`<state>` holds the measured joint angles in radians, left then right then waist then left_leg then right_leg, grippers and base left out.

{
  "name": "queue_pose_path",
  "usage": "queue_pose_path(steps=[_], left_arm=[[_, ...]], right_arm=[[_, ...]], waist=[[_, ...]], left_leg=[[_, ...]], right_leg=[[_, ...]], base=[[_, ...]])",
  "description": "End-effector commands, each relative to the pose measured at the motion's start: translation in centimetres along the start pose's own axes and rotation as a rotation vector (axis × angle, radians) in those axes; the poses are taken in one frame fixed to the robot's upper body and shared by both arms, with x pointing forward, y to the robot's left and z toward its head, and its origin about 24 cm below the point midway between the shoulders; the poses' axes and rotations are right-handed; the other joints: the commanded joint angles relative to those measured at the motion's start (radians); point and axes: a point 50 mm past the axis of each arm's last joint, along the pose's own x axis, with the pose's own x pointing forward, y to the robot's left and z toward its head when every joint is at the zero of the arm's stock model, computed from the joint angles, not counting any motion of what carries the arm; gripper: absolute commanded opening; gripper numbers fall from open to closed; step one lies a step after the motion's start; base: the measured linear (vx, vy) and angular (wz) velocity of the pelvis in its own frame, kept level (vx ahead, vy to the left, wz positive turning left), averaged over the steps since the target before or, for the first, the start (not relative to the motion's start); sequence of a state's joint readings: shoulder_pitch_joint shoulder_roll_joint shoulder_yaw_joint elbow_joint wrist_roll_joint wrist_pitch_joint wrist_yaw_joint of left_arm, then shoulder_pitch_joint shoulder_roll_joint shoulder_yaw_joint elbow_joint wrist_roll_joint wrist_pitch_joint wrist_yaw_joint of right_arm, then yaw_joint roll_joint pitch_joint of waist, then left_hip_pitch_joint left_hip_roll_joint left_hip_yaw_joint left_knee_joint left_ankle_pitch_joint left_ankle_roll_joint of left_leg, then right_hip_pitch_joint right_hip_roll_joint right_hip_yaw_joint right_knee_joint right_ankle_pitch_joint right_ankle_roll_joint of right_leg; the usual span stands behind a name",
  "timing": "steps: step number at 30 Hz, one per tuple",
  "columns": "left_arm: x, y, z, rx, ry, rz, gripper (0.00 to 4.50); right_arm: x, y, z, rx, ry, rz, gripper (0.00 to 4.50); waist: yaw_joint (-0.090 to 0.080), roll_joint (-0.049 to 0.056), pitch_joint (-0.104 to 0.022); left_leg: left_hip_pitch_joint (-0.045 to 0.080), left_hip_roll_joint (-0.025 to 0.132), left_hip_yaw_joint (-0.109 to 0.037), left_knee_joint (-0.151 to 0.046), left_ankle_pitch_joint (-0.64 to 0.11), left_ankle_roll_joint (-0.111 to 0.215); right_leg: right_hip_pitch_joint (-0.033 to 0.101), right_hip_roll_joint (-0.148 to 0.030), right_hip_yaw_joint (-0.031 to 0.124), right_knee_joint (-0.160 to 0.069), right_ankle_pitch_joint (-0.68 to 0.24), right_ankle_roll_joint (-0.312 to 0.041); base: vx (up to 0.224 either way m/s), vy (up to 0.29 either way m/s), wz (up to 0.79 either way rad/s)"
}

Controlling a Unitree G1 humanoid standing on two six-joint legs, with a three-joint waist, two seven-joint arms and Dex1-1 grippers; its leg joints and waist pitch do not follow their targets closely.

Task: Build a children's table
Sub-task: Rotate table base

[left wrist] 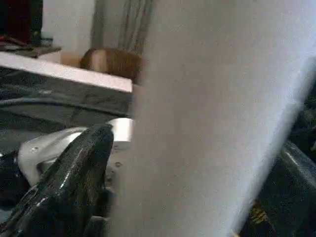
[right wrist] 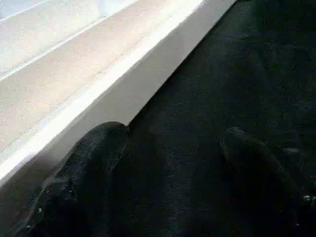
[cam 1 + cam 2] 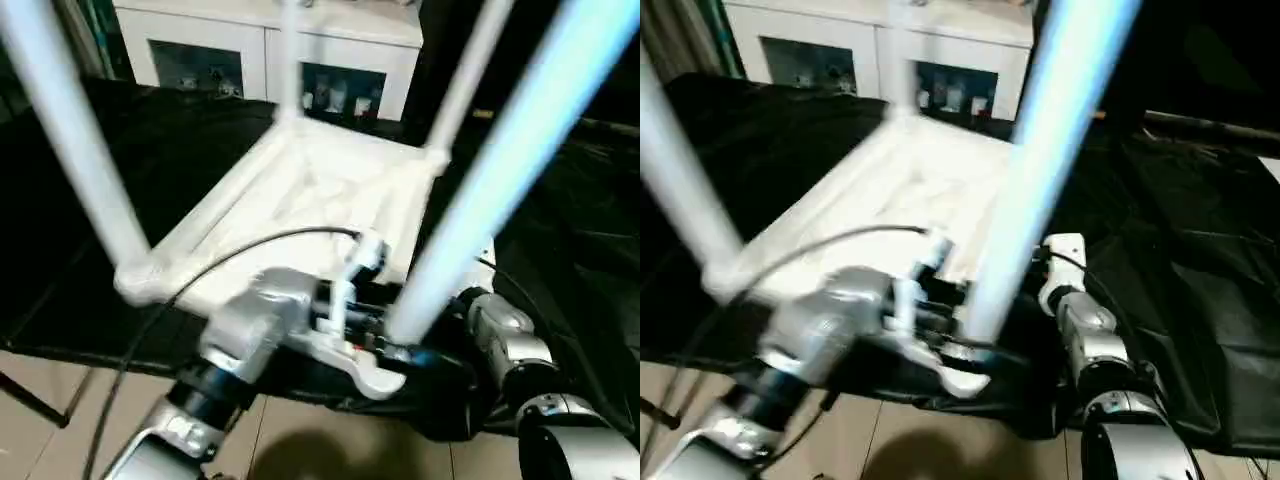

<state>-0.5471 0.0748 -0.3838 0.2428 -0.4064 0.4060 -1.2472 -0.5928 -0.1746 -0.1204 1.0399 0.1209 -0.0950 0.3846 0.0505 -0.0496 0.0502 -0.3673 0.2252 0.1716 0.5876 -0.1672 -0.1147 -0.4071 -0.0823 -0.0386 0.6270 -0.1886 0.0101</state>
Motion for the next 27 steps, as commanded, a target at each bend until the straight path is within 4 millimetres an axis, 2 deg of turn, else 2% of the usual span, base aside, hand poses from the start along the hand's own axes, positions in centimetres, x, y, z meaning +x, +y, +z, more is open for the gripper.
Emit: queue_pose_path(steps=[1,6,7,8,10,11,12,14,15,16,19,22,23,24,27], left_arm=[[1.1,0.2,0.1,0.042,0.023,0.005,4.5],[1.1,1.6,-0.1,0.101,0.057,0.126,4.5],[0.5,2.5,-0.1,0.132,0.089,0.208,4.5],[0.5,2.5,-0.1,0.135,0.091,0.215,4.5],[0.1,2.9,-0.1,0.149,0.107,0.248,4.5],[-0.9,3.5,-0.1,0.178,0.127,0.308,4.5],[-1.1,3.6,0.0,0.183,0.128,0.321,4.5],[-3.1,4.2,0.2,0.204,0.151,0.381,4.5],[-3.7,4.3,0.2,0.207,0.158,0.394,4.5],[-4.5,4.4,0.2,0.213,0.172,0.411,4.5],[-6.5,4.4,0.1,0.217,0.216,0.44,4.5],[-8.0,4.3,-0.4,0.22,0.304,0.454,4.5],[-8.5,4.2,-0.5,0.216,0.317,0.461,4.5],[-8.7,4.1,-0.5,0.208,0.318,0.46,4.5],[-8.8,3.2,-0.8,0.194,0.326,0.42,4.5]], right_arm=[[0.6,2.4,-0.2,-0.02,0.009,0.14,3.77],[0.6,2.6,-0.2,-0.048,0.008,0.166,3.77],[0.6,2.1,0.1,-0.055,-0.006,0.124,3.77],[0.6,2.0,0.1,-0.054,-0.008,0.121,3.77],[0.5,1.8,0.3,-0.05,-0.018,0.103,3.77],[0.4,1.0,0.5,-0.045,-0.034,0.063,3.77],[0.3,0.9,0.6,-0.043,-0.037,0.055,3.77],[-0.1,-0.2,0.9,-0.039,-0.057,0.009,3.77],[-0.2,-0.5,0.9,-0.039,-0.062,-0.002,3.77],[-0.4,-0.8,1.0,-0.036,-0.073,-0.02,3.77],[-0.8,-1.8,1.4,-0.037,-0.1,-0.079,3.77],[-1.2,-2.9,2.1,-0.029,-0.13,-0.133,3.77],[-1.4,-3.2,2.4,-0.019,-0.146,-0.142,3.77],[-1.5,-3.5,2.7,-0.014,-0.157,-0.141,3.77],[-2.1,-4.0,3.1,-0.046,-0.155,-0.093,3.77]], waist=[[0.012,0.005,-0.067],[0.014,0.01,-0.066],[0.014,0.009,-0.065],[0.016,0.011,-0.066],[0.015,0.007,-0.062],[0.016,0.003,-0.062],[0.019,0.006,-0.063],[0.02,0.002,-0.062],[0.02,0.005,-0.06],[0.02,0.001,-0.06],[0.022,0.004,-0.06],[0.023,0.001,-0.064],[0.025,0.004,-0.065],[0.026,-0.001,-0.068],[0.041,0.001,-0.07]], left_leg=[[0.0,-0.009,0.014,-0.064,-0.221,0.047],[0.002,-0.005,0.013,-0.066,-0.231,0.053],[0.003,-0.006,0.013,-0.066,-0.234,0.053],[0.007,-0.005,0.013,-0.066,-0.249,0.047],[0.004,-0.007,0.011,-0.07,-0.274,0.044],[0.004,-0.007,0.012,-0.069,-0.278,0.044],[0.006,-0.007,0.012,-0.068,-0.274,0.042],[0.006,-0.008,0.012,-0.07,-0.276,0.04],[0.006,-0.008,0.011,-0.071,-0.279,0.035],[0.007,-0.007,0.012,-0.071,-0.282,0.034],[0.008,-0.007,0.01,-0.073,-0.291,0.023],[0.007,-0.006,0.012,-0.071,-0.262,0.025],[0.005,-0.006,0.011,-0.071,-0.252,0.026],[0.004,-0.005,0.013,-0.069,-0.225,0.033],[0.002,-0.005,0.016,-0.063,-0.159,0.056]], right_leg=[[0.061,-0.031,0.022,-0.073,-0.12,-0.236],[0.059,-0.032,0.023,-0.073,-0.104,-0.259],[0.058,-0.031,0.022,-0.075,-0.11,-0.257],[0.056,-0.032,0.022,-0.078,-0.128,-0.25],[0.057,-0.032,0.021,-0.082,-0.178,-0.237],[0.056,-0.034,0.021,-0.086,-0.214,-0.224],[0.054,-0.036,0.022,-0.086,-0.228,-0.218],[0.051,-0.035,0.021,-0.089,-0.259,-0.205],[0.05,-0.035,0.021,-0.09,-0.278,-0.197],[0.048,-0.035,0.021,-0.091,-0.285,-0.194],[0.043,-0.036,0.02,-0.091,-0.311,-0.179],[0.043,-0.034,0.022,-0.082,-0.248,-0.188],[0.045,-0.035,0.022,-0.08,-0.231,-0.191],[0.046,-0.034,0.022,-0.074,-0.183,-0.198],[0.051,-0.033,0.023,-0.06,-0.06,-0.229]], base=[[0.0,0.0,0.0],[0.0,0.0,0.0],[0.0,0.0,0.0],[0.0,0.0,0.0],[0.0,0.0,0.0],[0.0,0.0,0.0],[0.0,0.0,0.0],[0.0,0.0,0.0],[0.0,0.0,0.0],[0.0,0.0,0.0],[0.0,0.0,0.0],[0.0,0.0,0.0],[0.0,0.0,0.0],[0.0,0.0,0.0],[0.0,0.0,0.0]])
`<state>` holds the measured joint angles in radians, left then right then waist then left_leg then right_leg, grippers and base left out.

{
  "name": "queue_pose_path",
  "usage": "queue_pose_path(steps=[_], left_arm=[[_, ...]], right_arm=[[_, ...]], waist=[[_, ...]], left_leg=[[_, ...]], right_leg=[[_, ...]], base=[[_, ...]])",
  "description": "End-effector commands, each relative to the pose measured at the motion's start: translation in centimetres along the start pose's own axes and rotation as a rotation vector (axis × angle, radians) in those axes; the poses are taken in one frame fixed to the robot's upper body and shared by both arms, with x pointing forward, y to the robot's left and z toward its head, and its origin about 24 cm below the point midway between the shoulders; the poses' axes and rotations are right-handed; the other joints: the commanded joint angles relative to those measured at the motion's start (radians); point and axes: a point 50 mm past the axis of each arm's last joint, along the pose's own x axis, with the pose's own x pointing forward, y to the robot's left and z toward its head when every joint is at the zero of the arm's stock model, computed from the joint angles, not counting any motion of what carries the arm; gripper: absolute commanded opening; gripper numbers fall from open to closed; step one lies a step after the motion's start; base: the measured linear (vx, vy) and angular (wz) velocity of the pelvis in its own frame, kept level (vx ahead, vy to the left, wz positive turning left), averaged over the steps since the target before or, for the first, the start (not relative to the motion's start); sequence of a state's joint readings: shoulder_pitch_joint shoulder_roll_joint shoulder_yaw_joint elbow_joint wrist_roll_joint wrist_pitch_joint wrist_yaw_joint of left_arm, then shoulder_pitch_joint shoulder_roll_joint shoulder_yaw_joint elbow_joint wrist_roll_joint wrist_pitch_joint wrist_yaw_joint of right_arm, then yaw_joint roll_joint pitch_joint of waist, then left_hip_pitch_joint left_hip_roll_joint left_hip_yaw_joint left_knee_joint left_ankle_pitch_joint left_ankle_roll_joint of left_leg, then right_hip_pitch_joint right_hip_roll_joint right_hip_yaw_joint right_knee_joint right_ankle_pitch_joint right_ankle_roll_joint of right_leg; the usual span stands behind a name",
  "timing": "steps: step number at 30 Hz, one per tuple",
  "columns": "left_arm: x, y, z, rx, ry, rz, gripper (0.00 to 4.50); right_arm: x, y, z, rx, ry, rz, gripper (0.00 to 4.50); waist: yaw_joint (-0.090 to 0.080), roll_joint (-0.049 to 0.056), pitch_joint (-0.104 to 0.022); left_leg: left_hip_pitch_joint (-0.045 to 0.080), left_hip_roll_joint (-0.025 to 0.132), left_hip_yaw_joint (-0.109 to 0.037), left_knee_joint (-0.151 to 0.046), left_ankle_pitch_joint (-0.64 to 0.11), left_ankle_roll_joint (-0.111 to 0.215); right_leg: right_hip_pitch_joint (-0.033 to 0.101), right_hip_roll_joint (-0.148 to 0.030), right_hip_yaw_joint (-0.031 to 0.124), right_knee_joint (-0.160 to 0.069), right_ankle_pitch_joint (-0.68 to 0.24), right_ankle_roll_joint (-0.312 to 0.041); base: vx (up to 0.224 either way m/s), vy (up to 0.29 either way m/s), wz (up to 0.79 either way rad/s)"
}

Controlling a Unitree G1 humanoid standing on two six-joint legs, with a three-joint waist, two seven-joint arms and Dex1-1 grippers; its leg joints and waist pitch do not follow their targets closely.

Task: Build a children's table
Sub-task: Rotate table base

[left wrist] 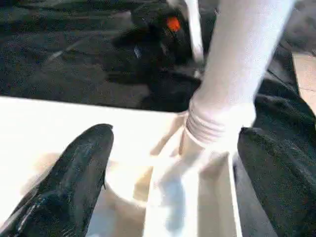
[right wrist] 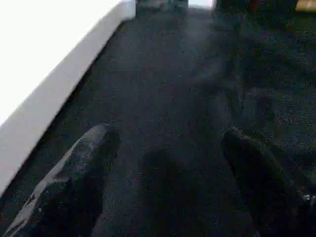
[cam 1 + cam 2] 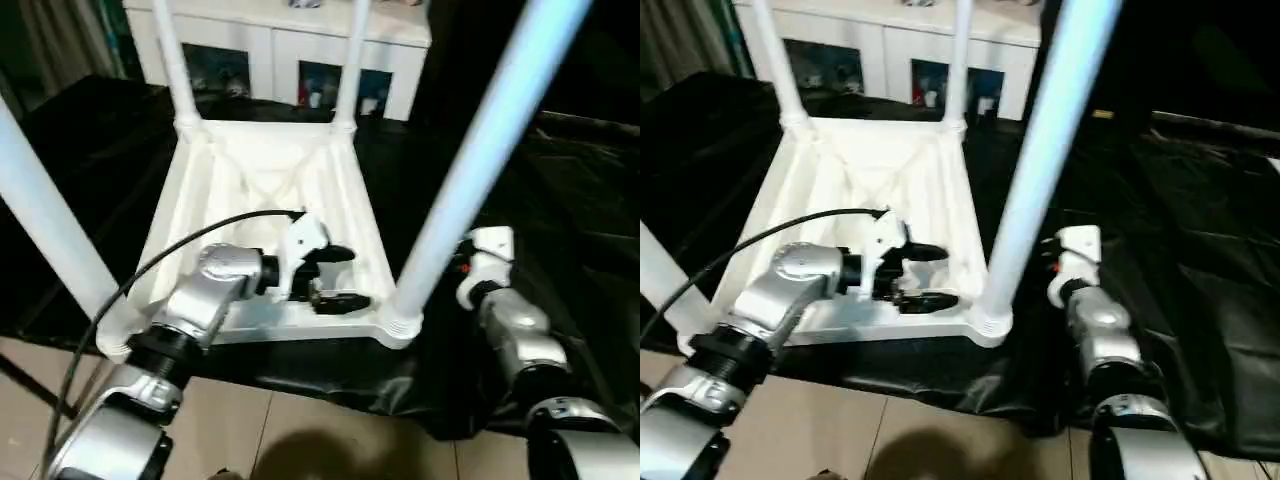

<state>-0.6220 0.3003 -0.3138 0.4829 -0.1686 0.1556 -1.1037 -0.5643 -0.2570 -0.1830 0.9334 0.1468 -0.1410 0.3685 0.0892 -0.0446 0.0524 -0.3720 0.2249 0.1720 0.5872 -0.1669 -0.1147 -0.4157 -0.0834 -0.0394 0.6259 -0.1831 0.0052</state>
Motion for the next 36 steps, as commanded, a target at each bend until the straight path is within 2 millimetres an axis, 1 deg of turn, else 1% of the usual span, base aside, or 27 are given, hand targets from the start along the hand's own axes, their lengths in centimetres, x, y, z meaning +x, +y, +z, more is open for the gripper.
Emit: queue_pose_path(steps=[1,2,3,4,5,6,7,8,10,12,13,14,15,16,18,19,20,22,24,25,26,27,28,29,30,34,36], left_arm=[[0.3,-1.0,0.1,0.025,0.013,-0.048,4.5],[0.2,-1.4,-0.1,0.035,0.023,-0.054,4.5],[0.2,-1.5,-0.7,0.057,0.072,-0.018,4.5],[0.0,-1.7,-1.2,0.071,0.101,-0.001,4.5],[-0.1,-1.9,-1.5,0.074,0.109,0.004,4.5],[-0.4,-2.4,-1.5,0.054,0.079,-0.023,4.5],[-0.6,-2.9,-1.2,0.023,0.043,-0.058,4.5],[-0.7,-3.0,-1.1,0.013,0.031,-0.07,4.5],[-0.8,-3.3,-1.0,-0.004,0.046,-0.082,4.5],[-0.9,-3.2,-1.6,-0.008,0.107,-0.061,4.5],[-0.9,-3.1,-1.9,-0.01,0.127,-0.05,4.31],[-0.9,-2.9,-2.1,-0.026,0.146,-0.024,4.2],[-0.8,-2.7,-2.2,-0.038,0.159,0.001,4.2],[-0.7,-2.5,-2.2,-0.054,0.165,0.019,4.09],[-0.6,-2.4,-2.1,-0.08,0.173,0.027,4.0],[-0.5,-2.5,-2.0,-0.084,0.179,0.026,3.74],[-0.5,-2.5,-2.0,-0.092,0.185,0.023,3.69],[-0.2,-2.6,-2.1,-0.102,0.216,0.013,3.68],[-0.1,-2.6,-2.2,-0.111,0.227,0.011,3.31],[0.1,-2.7,-2.0,-0.108,0.227,-0.004,3.31],[0.4,-2.9,-1.8,-0.106,0.226,-0.027,3.23],[0.5,-3.0,-1.8,-0.105,0.226,-0.035,3.23],[0.6,-3.1,-1.8,-0.098,0.236,-0.041,3.06],[0.7,-3.1,-1.9,-0.093,0.244,-0.045,3.06],[0.7,-3.2,-1.9,-0.087,0.25,-0.05,2.91],[0.9,-3.4,-2.5,-0.057,0.3,-0.07,2.69],[0.9,-3.4,-2.6,-0.059,0.306,-0.06,2.45]], right_arm=[[-0.6,-0.6,0.5,-0.029,-0.001,0.051,3.77],[-0.8,-0.8,0.5,-0.052,0.01,0.084,3.77],[-1.3,-1.0,0.5,-0.093,0.033,0.132,3.77],[-2.0,-1.3,0.5,-0.139,0.059,0.178,3.77],[-2.5,-1.5,0.4,-0.178,0.084,0.214,3.77],[-3.5,-2.2,0.3,-0.232,0.122,0.251,3.77],[-4.3,-2.7,0.4,-0.267,0.149,0.277,3.77],[-4.5,-2.9,0.4,-0.277,0.156,0.287,3.77],[-5.6,-3.3,0.4,-0.304,0.186,0.328,3.77],[-6.4,-3.4,0.4,-0.321,0.21,0.367,3.77],[-6.7,-3.3,0.4,-0.321,0.216,0.381,3.77],[-7.0,-3.1,0.4,-0.316,0.22,0.401,3.59],[-7.3,-2.9,0.5,-0.311,0.223,0.419,3.59],[-7.5,-2.7,0.5,-0.305,0.223,0.437,3.37],[-8.1,-2.2,0.6,-0.301,0.223,0.485,3.3],[-8.4,-1.9,0.7,-0.299,0.223,0.506,3.12],[-8.5,-1.7,0.8,-0.295,0.222,0.521,3.03],[-8.8,-1.4,0.9,-0.295,0.222,0.55,2.94],[-8.9,-1.3,1.0,-0.293,0.225,0.557,2.67],[-9.0,-1.3,1.0,-0.293,0.225,0.559,2.67],[-9.2,-1.2,1.2,-0.29,0.228,0.558,2.5],[-9.2,-1.2,1.2,-0.29,0.229,0.558,2.5],[-9.2,-1.2,1.2,-0.294,0.232,0.558,2.32],[-9.3,-1.1,1.3,-0.297,0.234,0.558,2.32],[-9.3,-1.1,1.3,-0.297,0.234,0.559,2.19],[-9.3,-0.8,1.3,-0.293,0.234,0.566,1.86],[-9.4,-0.7,1.3,-0.291,0.235,0.573,1.63]], waist=[[0.004,-0.005,-0.071],[0.007,-0.005,-0.07],[0.01,-0.007,-0.072],[0.013,-0.008,-0.071],[0.014,-0.008,-0.072],[0.016,-0.01,-0.071],[0.024,-0.012,-0.071],[0.024,-0.011,-0.069],[0.023,-0.013,-0.065],[0.022,-0.012,-0.055],[0.022,-0.014,-0.052],[0.018,-0.013,-0.052],[0.019,-0.014,-0.053],[0.02,-0.013,-0.053],[0.019,-0.012,-0.054],[0.019,-0.011,-0.054],[0.019,-0.013,-0.054],[0.018,-0.005,-0.056],[0.018,-0.006,-0.058],[0.018,-0.004,-0.058],[0.018,-0.007,-0.059],[0.02,-0.005,-0.06],[0.021,-0.004,-0.061],[0.022,-0.005,-0.062],[0.023,-0.005,-0.062],[0.023,-0.004,-0.061],[0.023,-0.004,-0.06]], left_leg=[[0.006,-0.004,0.016,-0.062,-0.153,0.063],[0.006,-0.004,0.018,-0.061,-0.147,0.073],[0.006,-0.004,0.018,-0.06,-0.14,0.081],[0.005,-0.002,0.016,-0.059,-0.129,0.092],[0.005,-0.003,0.017,-0.057,-0.121,0.096],[0.003,-0.007,0.018,-0.056,-0.114,0.102],[0.004,-0.004,0.018,-0.057,-0.115,0.1],[0.005,-0.003,0.018,-0.059,-0.123,0.097],[0.005,-0.004,0.019,-0.062,-0.166,0.088],[0.008,-0.002,0.018,-0.068,-0.244,0.069],[0.011,-0.002,0.017,-0.07,-0.275,0.059],[0.008,-0.003,0.015,-0.073,-0.285,0.053],[0.01,-0.002,0.014,-0.071,-0.294,0.046],[0.011,-0.003,0.013,-0.072,-0.293,0.047],[0.009,-0.003,0.011,-0.073,-0.291,0.046],[0.008,-0.003,0.011,-0.074,-0.291,0.046],[0.008,-0.002,0.01,-0.073,-0.295,0.046],[0.008,-0.002,0.009,-0.074,-0.289,0.044],[0.007,-0.002,0.009,-0.072,-0.272,0.046],[0.008,-0.002,0.009,-0.072,-0.267,0.046],[0.006,-0.003,0.01,-0.071,-0.253,0.048],[0.006,-0.003,0.01,-0.07,-0.242,0.05],[0.006,-0.003,0.01,-0.07,-0.237,0.051],[0.006,-0.003,0.01,-0.068,-0.226,0.053],[0.005,-0.003,0.01,-0.068,-0.22,0.055],[0.006,-0.002,0.01,-0.068,-0.222,0.056],[0.008,-0.002,0.01,-0.07,-0.238,0.052]], right_leg=[[0.06,-0.03,0.023,-0.058,-0.047,-0.228],[0.058,-0.03,0.024,-0.057,-0.024,-0.236],[0.062,-0.03,0.023,-0.056,-0.011,-0.239],[0.066,-0.027,0.022,-0.055,0.012,-0.23],[0.066,-0.028,0.023,-0.054,0.024,-0.23],[0.066,-0.026,0.024,-0.056,0.023,-0.226],[0.068,-0.03,0.025,-0.057,0.01,-0.224],[0.066,-0.031,0.025,-0.058,-0.003,-0.227],[0.061,-0.03,0.024,-0.066,-0.077,-0.224],[0.056,-0.032,0.024,-0.083,-0.225,-0.185],[0.051,-0.034,0.026,-0.091,-0.298,-0.159],[0.053,-0.034,0.025,-0.093,-0.328,-0.147],[0.051,-0.033,0.026,-0.095,-0.35,-0.127],[0.052,-0.034,0.026,-0.096,-0.356,-0.124],[0.049,-0.035,0.025,-0.099,-0.374,-0.117],[0.05,-0.034,0.025,-0.099,-0.372,-0.117],[0.048,-0.034,0.024,-0.1,-0.373,-0.116],[0.048,-0.034,0.024,-0.098,-0.354,-0.123],[0.049,-0.032,0.025,-0.094,-0.3,-0.14],[0.049,-0.032,0.025,-0.092,-0.287,-0.145],[0.052,-0.031,0.024,-0.09,-0.261,-0.153],[0.054,-0.032,0.025,-0.089,-0.238,-0.161],[0.054,-0.032,0.025,-0.087,-0.228,-0.164],[0.055,-0.032,0.024,-0.085,-0.21,-0.167],[0.056,-0.032,0.024,-0.084,-0.197,-0.171],[0.058,-0.033,0.024,-0.083,-0.192,-0.172],[0.057,-0.033,0.024,-0.086,-0.216,-0.171]], base=[[0.0,0.0,0.0],[0.0,0.0,0.0],[0.0,0.0,0.0],[0.0,0.0,0.0],[0.0,0.0,0.0],[0.0,0.0,0.0],[0.0,0.0,0.0],[0.0,0.0,0.0],[0.0,0.0,0.0],[0.0,0.0,0.0],[0.0,0.0,0.0],[0.0,0.0,0.0],[0.0,0.0,0.0],[0.0,0.0,0.0],[0.0,0.0,0.0],[0.0,0.0,0.0],[0.0,0.0,0.0],[0.0,0.0,0.0],[0.0,0.0,0.0],[0.0,0.0,0.0],[0.0,0.0,0.0],[0.0,0.0,0.0],[0.0,0.0,0.0],[0.0,0.0,0.0],[0.0,0.0,0.0],[0.0,0.0,0.0],[0.0,0.0,0.0]])
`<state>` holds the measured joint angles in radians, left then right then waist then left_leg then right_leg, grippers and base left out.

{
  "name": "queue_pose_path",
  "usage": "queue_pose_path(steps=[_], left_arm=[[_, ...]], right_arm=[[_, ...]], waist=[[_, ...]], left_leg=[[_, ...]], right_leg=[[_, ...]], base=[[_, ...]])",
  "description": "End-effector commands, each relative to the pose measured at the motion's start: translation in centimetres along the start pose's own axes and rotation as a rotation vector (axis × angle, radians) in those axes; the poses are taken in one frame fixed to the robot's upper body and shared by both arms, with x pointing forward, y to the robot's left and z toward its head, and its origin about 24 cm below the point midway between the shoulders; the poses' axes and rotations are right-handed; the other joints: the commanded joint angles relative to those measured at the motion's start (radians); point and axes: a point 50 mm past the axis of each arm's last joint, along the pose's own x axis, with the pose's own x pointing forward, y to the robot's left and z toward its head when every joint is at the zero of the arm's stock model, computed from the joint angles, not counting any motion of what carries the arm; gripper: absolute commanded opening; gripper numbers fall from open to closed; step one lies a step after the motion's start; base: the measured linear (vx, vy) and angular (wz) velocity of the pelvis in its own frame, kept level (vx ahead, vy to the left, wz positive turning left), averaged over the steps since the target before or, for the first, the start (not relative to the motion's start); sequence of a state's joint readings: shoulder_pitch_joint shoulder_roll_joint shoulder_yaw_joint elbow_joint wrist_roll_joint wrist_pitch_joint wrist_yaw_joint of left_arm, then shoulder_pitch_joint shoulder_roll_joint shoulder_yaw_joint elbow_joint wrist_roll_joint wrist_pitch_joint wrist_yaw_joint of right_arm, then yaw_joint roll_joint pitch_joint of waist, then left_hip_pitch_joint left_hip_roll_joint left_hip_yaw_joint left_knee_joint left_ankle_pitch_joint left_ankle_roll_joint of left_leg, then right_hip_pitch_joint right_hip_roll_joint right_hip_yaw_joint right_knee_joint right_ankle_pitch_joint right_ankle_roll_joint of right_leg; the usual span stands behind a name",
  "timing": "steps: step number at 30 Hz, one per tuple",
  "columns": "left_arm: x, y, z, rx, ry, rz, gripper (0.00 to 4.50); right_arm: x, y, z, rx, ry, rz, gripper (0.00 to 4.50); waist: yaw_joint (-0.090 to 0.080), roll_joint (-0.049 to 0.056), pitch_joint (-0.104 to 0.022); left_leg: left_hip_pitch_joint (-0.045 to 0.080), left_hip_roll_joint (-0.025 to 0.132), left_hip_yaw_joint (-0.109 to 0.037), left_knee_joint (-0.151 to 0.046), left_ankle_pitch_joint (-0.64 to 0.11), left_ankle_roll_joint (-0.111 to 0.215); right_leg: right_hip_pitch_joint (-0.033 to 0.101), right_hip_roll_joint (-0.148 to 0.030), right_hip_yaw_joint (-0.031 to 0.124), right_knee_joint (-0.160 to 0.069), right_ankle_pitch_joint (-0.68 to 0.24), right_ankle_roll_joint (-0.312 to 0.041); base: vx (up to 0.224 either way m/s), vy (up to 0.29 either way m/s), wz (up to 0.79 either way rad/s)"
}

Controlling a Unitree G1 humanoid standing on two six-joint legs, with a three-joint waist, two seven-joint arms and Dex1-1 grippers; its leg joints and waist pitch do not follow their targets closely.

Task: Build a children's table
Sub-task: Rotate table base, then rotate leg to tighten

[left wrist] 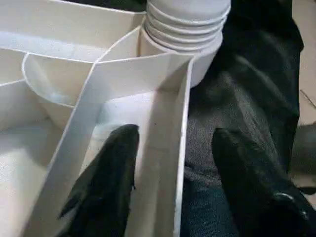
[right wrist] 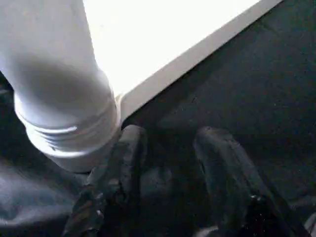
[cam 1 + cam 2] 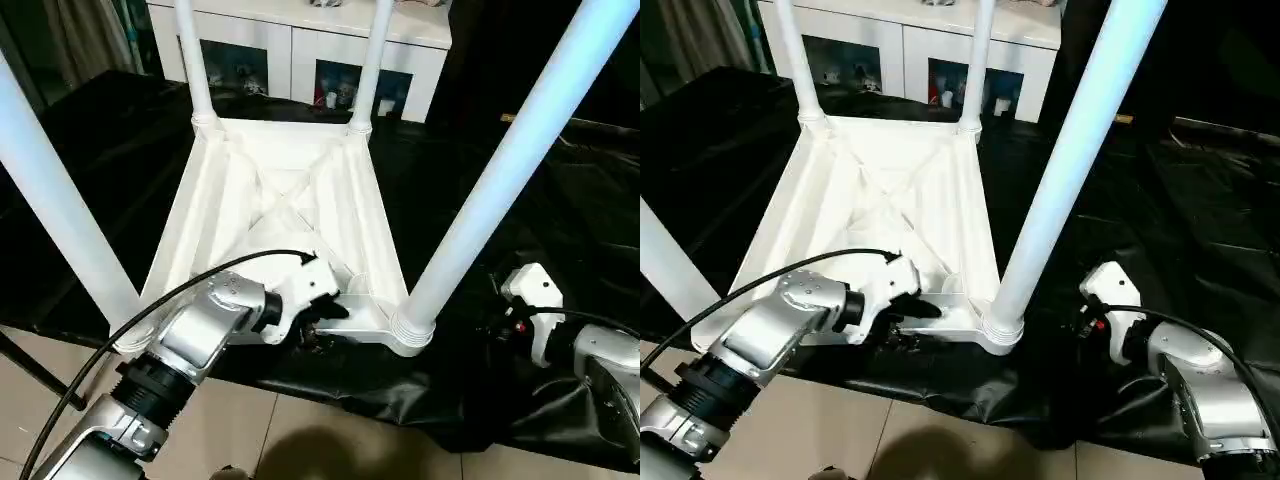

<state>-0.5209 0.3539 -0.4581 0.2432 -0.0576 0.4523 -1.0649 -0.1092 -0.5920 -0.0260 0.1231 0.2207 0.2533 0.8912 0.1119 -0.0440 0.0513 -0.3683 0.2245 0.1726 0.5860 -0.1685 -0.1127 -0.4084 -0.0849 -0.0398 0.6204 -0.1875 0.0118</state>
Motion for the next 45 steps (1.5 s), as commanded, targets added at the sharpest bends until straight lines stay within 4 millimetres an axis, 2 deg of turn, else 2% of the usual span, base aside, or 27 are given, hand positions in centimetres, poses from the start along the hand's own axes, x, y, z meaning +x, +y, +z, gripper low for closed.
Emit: queue_pose_path(steps=[1,2,6,9,10,12,14,20,25,27,31,33,38,42,45], left_arm=[[0.3,-0.1,-0.3,0.006,0.034,-0.007,2.39],[0.2,0.0,-0.5,0.003,0.049,0.003,2.36],[0.1,0.2,-0.7,-0.003,0.069,0.01,1.97],[-0.2,0.3,-0.9,-0.009,0.073,0.01,1.85],[-0.2,0.3,-0.9,-0.012,0.075,0.007,1.58],[-0.2,0.2,-1.0,-0.018,0.076,0.003,1.52],[-0.1,0.1,-1.1,-0.022,0.076,-0.001,1.32],[0.2,-0.2,-1.6,-0.036,0.09,-0.031,0.81],[0.4,-0.4,-1.8,-0.037,0.099,-0.048,0.56],[0.5,-0.5,-2.0,-0.039,0.102,-0.055,0.27],[0.7,-0.6,-2.1,-0.039,0.106,-0.063,0.09],[0.8,-0.6,-2.1,-0.038,0.102,-0.062,0.09],[0.9,-0.5,-1.9,-0.034,0.096,-0.065,0.0],[0.9,-0.5,-1.8,-0.035,0.087,-0.076,0.0],[0.9,-0.6,-1.8,-0.035,0.086,-0.086,0.0]], right_arm=[[-0.2,0.2,0.0,-0.003,0.006,0.009,1.54],[-0.1,0.3,0.0,-0.001,0.006,0.015,1.48],[-0.2,0.4,0.0,0.006,0.003,0.029,1.1],[-0.3,0.6,0.1,0.011,-0.005,0.045,0.9],[-0.3,0.6,0.1,0.015,-0.009,0.05,0.67],[-0.4,0.7,0.1,0.018,-0.015,0.06,0.6],[-0.4,0.7,0.1,0.022,-0.023,0.07,0.36],[-0.3,1.9,0.6,0.035,-0.065,0.185,0.0],[-0.2,2.5,0.7,0.041,-0.08,0.24,0.0],[-0.1,2.7,0.8,0.037,-0.085,0.26,0.0],[0.1,3.1,0.8,0.021,-0.089,0.285,0.0],[0.0,3.2,0.7,0.051,-0.086,0.289,0.0],[-0.3,3.6,0.3,0.101,-0.087,0.34,0.43],[-0.1,3.7,0.1,0.094,-0.078,0.339,0.66],[-0.1,3.4,-0.1,0.064,-0.059,0.313,1.01]], waist=[[0.0,-0.004,-0.059],[0.0,-0.002,-0.059],[0.001,-0.004,-0.059],[0.0,-0.005,-0.059],[-0.001,-0.005,-0.059],[-0.002,-0.003,-0.058],[-0.002,-0.004,-0.058],[-0.002,-0.005,-0.06],[-0.002,-0.004,-0.058],[-0.003,-0.003,-0.057],[-0.005,-0.004,-0.058],[-0.007,-0.005,-0.06],[-0.007,-0.005,-0.062],[-0.005,-0.006,-0.061],[-0.005,-0.007,-0.061]], left_leg=[[0.004,-0.002,0.01,-0.069,-0.241,0.049],[0.005,-0.002,0.009,-0.069,-0.248,0.046],[0.005,-0.002,0.009,-0.069,-0.253,0.043],[0.004,-0.002,0.008,-0.07,-0.256,0.044],[0.004,-0.002,0.008,-0.07,-0.258,0.044],[0.004,-0.002,0.008,-0.07,-0.264,0.044],[0.004,-0.002,0.008,-0.07,-0.26,0.044],[0.003,-0.001,0.008,-0.068,-0.247,0.053],[0.004,0.0,0.007,-0.07,-0.259,0.053],[0.005,0.0,0.007,-0.072,-0.271,0.047],[0.003,-0.001,0.006,-0.072,-0.268,0.046],[0.003,0.0,0.005,-0.073,-0.255,0.049],[0.004,0.0,0.007,-0.071,-0.247,0.061],[0.003,0.0,0.007,-0.072,-0.249,0.059],[0.003,0.001,0.006,-0.073,-0.261,0.053]], right_leg=[[0.05,-0.032,0.024,-0.082,-0.221,-0.175],[0.049,-0.033,0.025,-0.084,-0.236,-0.172],[0.049,-0.034,0.024,-0.085,-0.249,-0.165],[0.049,-0.033,0.023,-0.086,-0.258,-0.161],[0.049,-0.034,0.023,-0.086,-0.263,-0.16],[0.048,-0.034,0.023,-0.087,-0.274,-0.157],[0.047,-0.034,0.024,-0.088,-0.276,-0.157],[0.05,-0.033,0.023,-0.083,-0.234,-0.17],[0.048,-0.035,0.023,-0.086,-0.269,-0.165],[0.048,-0.036,0.023,-0.089,-0.295,-0.16],[0.049,-0.036,0.023,-0.09,-0.304,-0.152],[0.05,-0.036,0.023,-0.088,-0.278,-0.157],[0.051,-0.035,0.023,-0.086,-0.238,-0.172],[0.051,-0.037,0.022,-0.087,-0.253,-0.169],[0.05,-0.039,0.022,-0.09,-0.286,-0.158]], base=[[0.0,0.0,0.0],[0.0,0.0,0.0],[0.0,0.0,0.0],[0.0,0.0,0.0],[0.0,0.0,0.0],[0.0,0.0,0.0],[0.0,0.0,0.0],[0.0,0.0,0.0],[0.0,0.0,0.0],[0.0,0.0,0.0],[0.0,0.0,0.0],[0.0,0.0,0.0],[0.0,0.0,0.0],[0.0,0.0,0.0],[0.0,0.0,0.0]])
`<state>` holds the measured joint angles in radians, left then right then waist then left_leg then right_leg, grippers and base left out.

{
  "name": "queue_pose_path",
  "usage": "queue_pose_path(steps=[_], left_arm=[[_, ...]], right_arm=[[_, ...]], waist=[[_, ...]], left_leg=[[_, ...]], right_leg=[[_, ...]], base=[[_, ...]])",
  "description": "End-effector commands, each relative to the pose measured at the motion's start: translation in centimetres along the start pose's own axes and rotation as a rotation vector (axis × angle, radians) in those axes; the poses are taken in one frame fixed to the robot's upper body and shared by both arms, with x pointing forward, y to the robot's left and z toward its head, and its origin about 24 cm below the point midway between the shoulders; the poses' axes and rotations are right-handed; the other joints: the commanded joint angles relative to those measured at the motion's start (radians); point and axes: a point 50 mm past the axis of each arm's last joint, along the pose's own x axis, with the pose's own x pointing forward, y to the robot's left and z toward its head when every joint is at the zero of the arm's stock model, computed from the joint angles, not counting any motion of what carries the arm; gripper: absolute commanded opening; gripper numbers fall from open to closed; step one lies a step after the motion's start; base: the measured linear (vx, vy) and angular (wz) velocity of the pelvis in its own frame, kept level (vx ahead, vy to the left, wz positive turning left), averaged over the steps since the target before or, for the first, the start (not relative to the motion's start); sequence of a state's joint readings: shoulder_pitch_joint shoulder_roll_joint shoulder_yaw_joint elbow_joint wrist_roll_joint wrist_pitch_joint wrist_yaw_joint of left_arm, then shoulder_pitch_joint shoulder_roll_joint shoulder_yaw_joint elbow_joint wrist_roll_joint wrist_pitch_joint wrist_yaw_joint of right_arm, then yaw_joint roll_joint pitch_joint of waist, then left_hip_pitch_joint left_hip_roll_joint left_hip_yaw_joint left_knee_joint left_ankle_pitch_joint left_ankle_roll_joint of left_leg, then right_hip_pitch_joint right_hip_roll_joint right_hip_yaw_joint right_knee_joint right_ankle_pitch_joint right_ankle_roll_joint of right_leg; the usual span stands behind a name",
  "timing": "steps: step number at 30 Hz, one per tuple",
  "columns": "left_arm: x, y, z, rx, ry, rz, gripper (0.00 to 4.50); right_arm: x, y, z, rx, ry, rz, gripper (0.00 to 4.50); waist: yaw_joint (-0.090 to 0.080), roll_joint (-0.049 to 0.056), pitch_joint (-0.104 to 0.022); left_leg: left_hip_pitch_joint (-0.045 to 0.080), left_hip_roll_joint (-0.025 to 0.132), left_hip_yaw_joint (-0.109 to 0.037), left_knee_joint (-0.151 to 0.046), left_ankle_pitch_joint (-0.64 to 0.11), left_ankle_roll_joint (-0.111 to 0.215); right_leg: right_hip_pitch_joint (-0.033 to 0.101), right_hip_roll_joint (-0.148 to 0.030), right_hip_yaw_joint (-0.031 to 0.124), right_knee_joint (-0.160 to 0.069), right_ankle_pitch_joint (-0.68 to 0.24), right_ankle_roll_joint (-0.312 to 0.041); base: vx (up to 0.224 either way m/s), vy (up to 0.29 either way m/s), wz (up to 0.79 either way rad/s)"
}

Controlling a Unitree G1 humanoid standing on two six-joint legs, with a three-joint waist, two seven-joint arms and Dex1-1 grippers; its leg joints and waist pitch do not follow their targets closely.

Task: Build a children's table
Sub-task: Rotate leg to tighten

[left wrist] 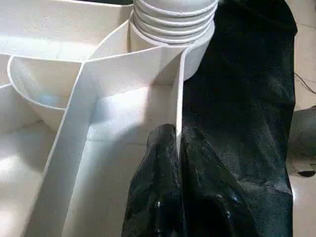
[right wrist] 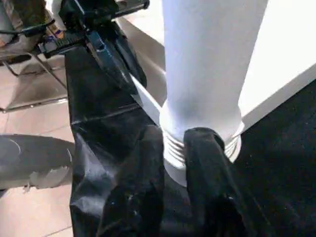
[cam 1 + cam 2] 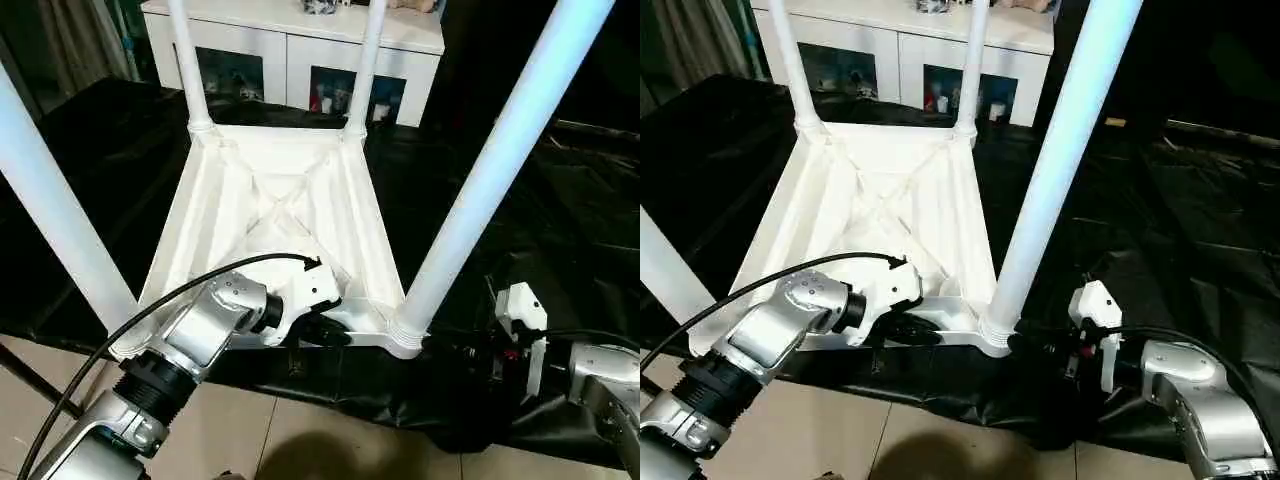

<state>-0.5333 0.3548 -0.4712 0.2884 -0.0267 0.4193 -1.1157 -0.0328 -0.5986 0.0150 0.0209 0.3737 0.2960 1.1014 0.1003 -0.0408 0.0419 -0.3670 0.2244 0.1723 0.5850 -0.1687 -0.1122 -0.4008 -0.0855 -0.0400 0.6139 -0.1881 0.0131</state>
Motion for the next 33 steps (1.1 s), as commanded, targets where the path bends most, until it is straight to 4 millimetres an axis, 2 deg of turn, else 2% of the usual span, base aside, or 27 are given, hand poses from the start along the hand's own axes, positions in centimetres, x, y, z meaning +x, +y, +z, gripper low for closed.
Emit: queue_pose_path(steps=[1,4,5,8,14,20,24,33], left_arm=[[0.9,-0.7,-1.3,-0.052,0.048,-0.048,0.0],[0.9,-0.7,-1.4,-0.052,0.049,-0.051,0.0],[0.9,-0.7,-1.4,-0.052,0.05,-0.051,0.0],[0.9,-0.6,-1.3,-0.05,0.049,-0.051,0.0],[0.8,-0.4,-1.2,-0.049,0.048,-0.05,0.0],[0.7,-0.5,-1.3,-0.048,0.049,-0.055,0.0],[0.6,-0.4,-1.4,-0.045,0.054,-0.055,0.0],[0.7,-0.2,-1.2,-0.041,0.054,-0.052,0.0]], right_arm=[[0.0,-0.2,0.0,-0.031,0.027,-0.01,1.07],[-0.2,-0.4,0.1,-0.042,0.026,-0.026,1.24],[-0.2,-0.4,0.1,-0.041,0.025,-0.027,1.44],[-0.2,-0.5,-0.1,-0.041,0.035,-0.028,1.52],[0.1,-0.6,-0.3,-0.053,0.042,-0.049,2.09],[0.6,-0.7,-0.3,-0.048,0.023,-0.062,2.64],[1.1,-0.7,-0.2,-0.046,0.001,-0.062,3.07],[2.4,-0.9,-0.1,-0.11,0.007,-0.074,3.62]], waist=[[0.006,-0.008,-0.051],[0.004,-0.009,-0.052],[0.004,-0.007,-0.052],[0.003,-0.008,-0.052],[0.003,-0.006,-0.051],[0.004,-0.004,-0.054],[0.004,-0.001,-0.054],[0.004,0.002,-0.055]], left_leg=[[0.002,0.0,0.006,-0.072,-0.261,0.052],[0.003,0.0,0.006,-0.072,-0.265,0.05],[0.003,0.0,0.006,-0.072,-0.265,0.051],[0.002,0.0,0.006,-0.072,-0.262,0.054],[0.004,0.0,0.006,-0.073,-0.273,0.05],[0.003,0.0,0.006,-0.072,-0.255,0.054],[0.004,0.0,0.006,-0.072,-0.266,0.051],[0.005,0.001,0.007,-0.073,-0.261,0.044]], right_leg=[[0.043,-0.038,0.023,-0.084,-0.288,-0.157],[0.042,-0.037,0.023,-0.084,-0.289,-0.155],[0.041,-0.037,0.023,-0.084,-0.285,-0.157],[0.043,-0.036,0.022,-0.083,-0.268,-0.163],[0.041,-0.037,0.022,-0.086,-0.289,-0.161],[0.043,-0.035,0.022,-0.08,-0.236,-0.174],[0.043,-0.036,0.022,-0.081,-0.239,-0.18],[0.043,-0.035,0.022,-0.078,-0.214,-0.187]], base=[[0.0,0.0,0.0],[0.0,0.0,0.0],[0.0,0.0,0.0],[0.0,0.0,0.0],[0.0,0.0,0.0],[0.0,0.0,0.0],[0.0,0.0,0.0],[0.0,0.0,0.0]])
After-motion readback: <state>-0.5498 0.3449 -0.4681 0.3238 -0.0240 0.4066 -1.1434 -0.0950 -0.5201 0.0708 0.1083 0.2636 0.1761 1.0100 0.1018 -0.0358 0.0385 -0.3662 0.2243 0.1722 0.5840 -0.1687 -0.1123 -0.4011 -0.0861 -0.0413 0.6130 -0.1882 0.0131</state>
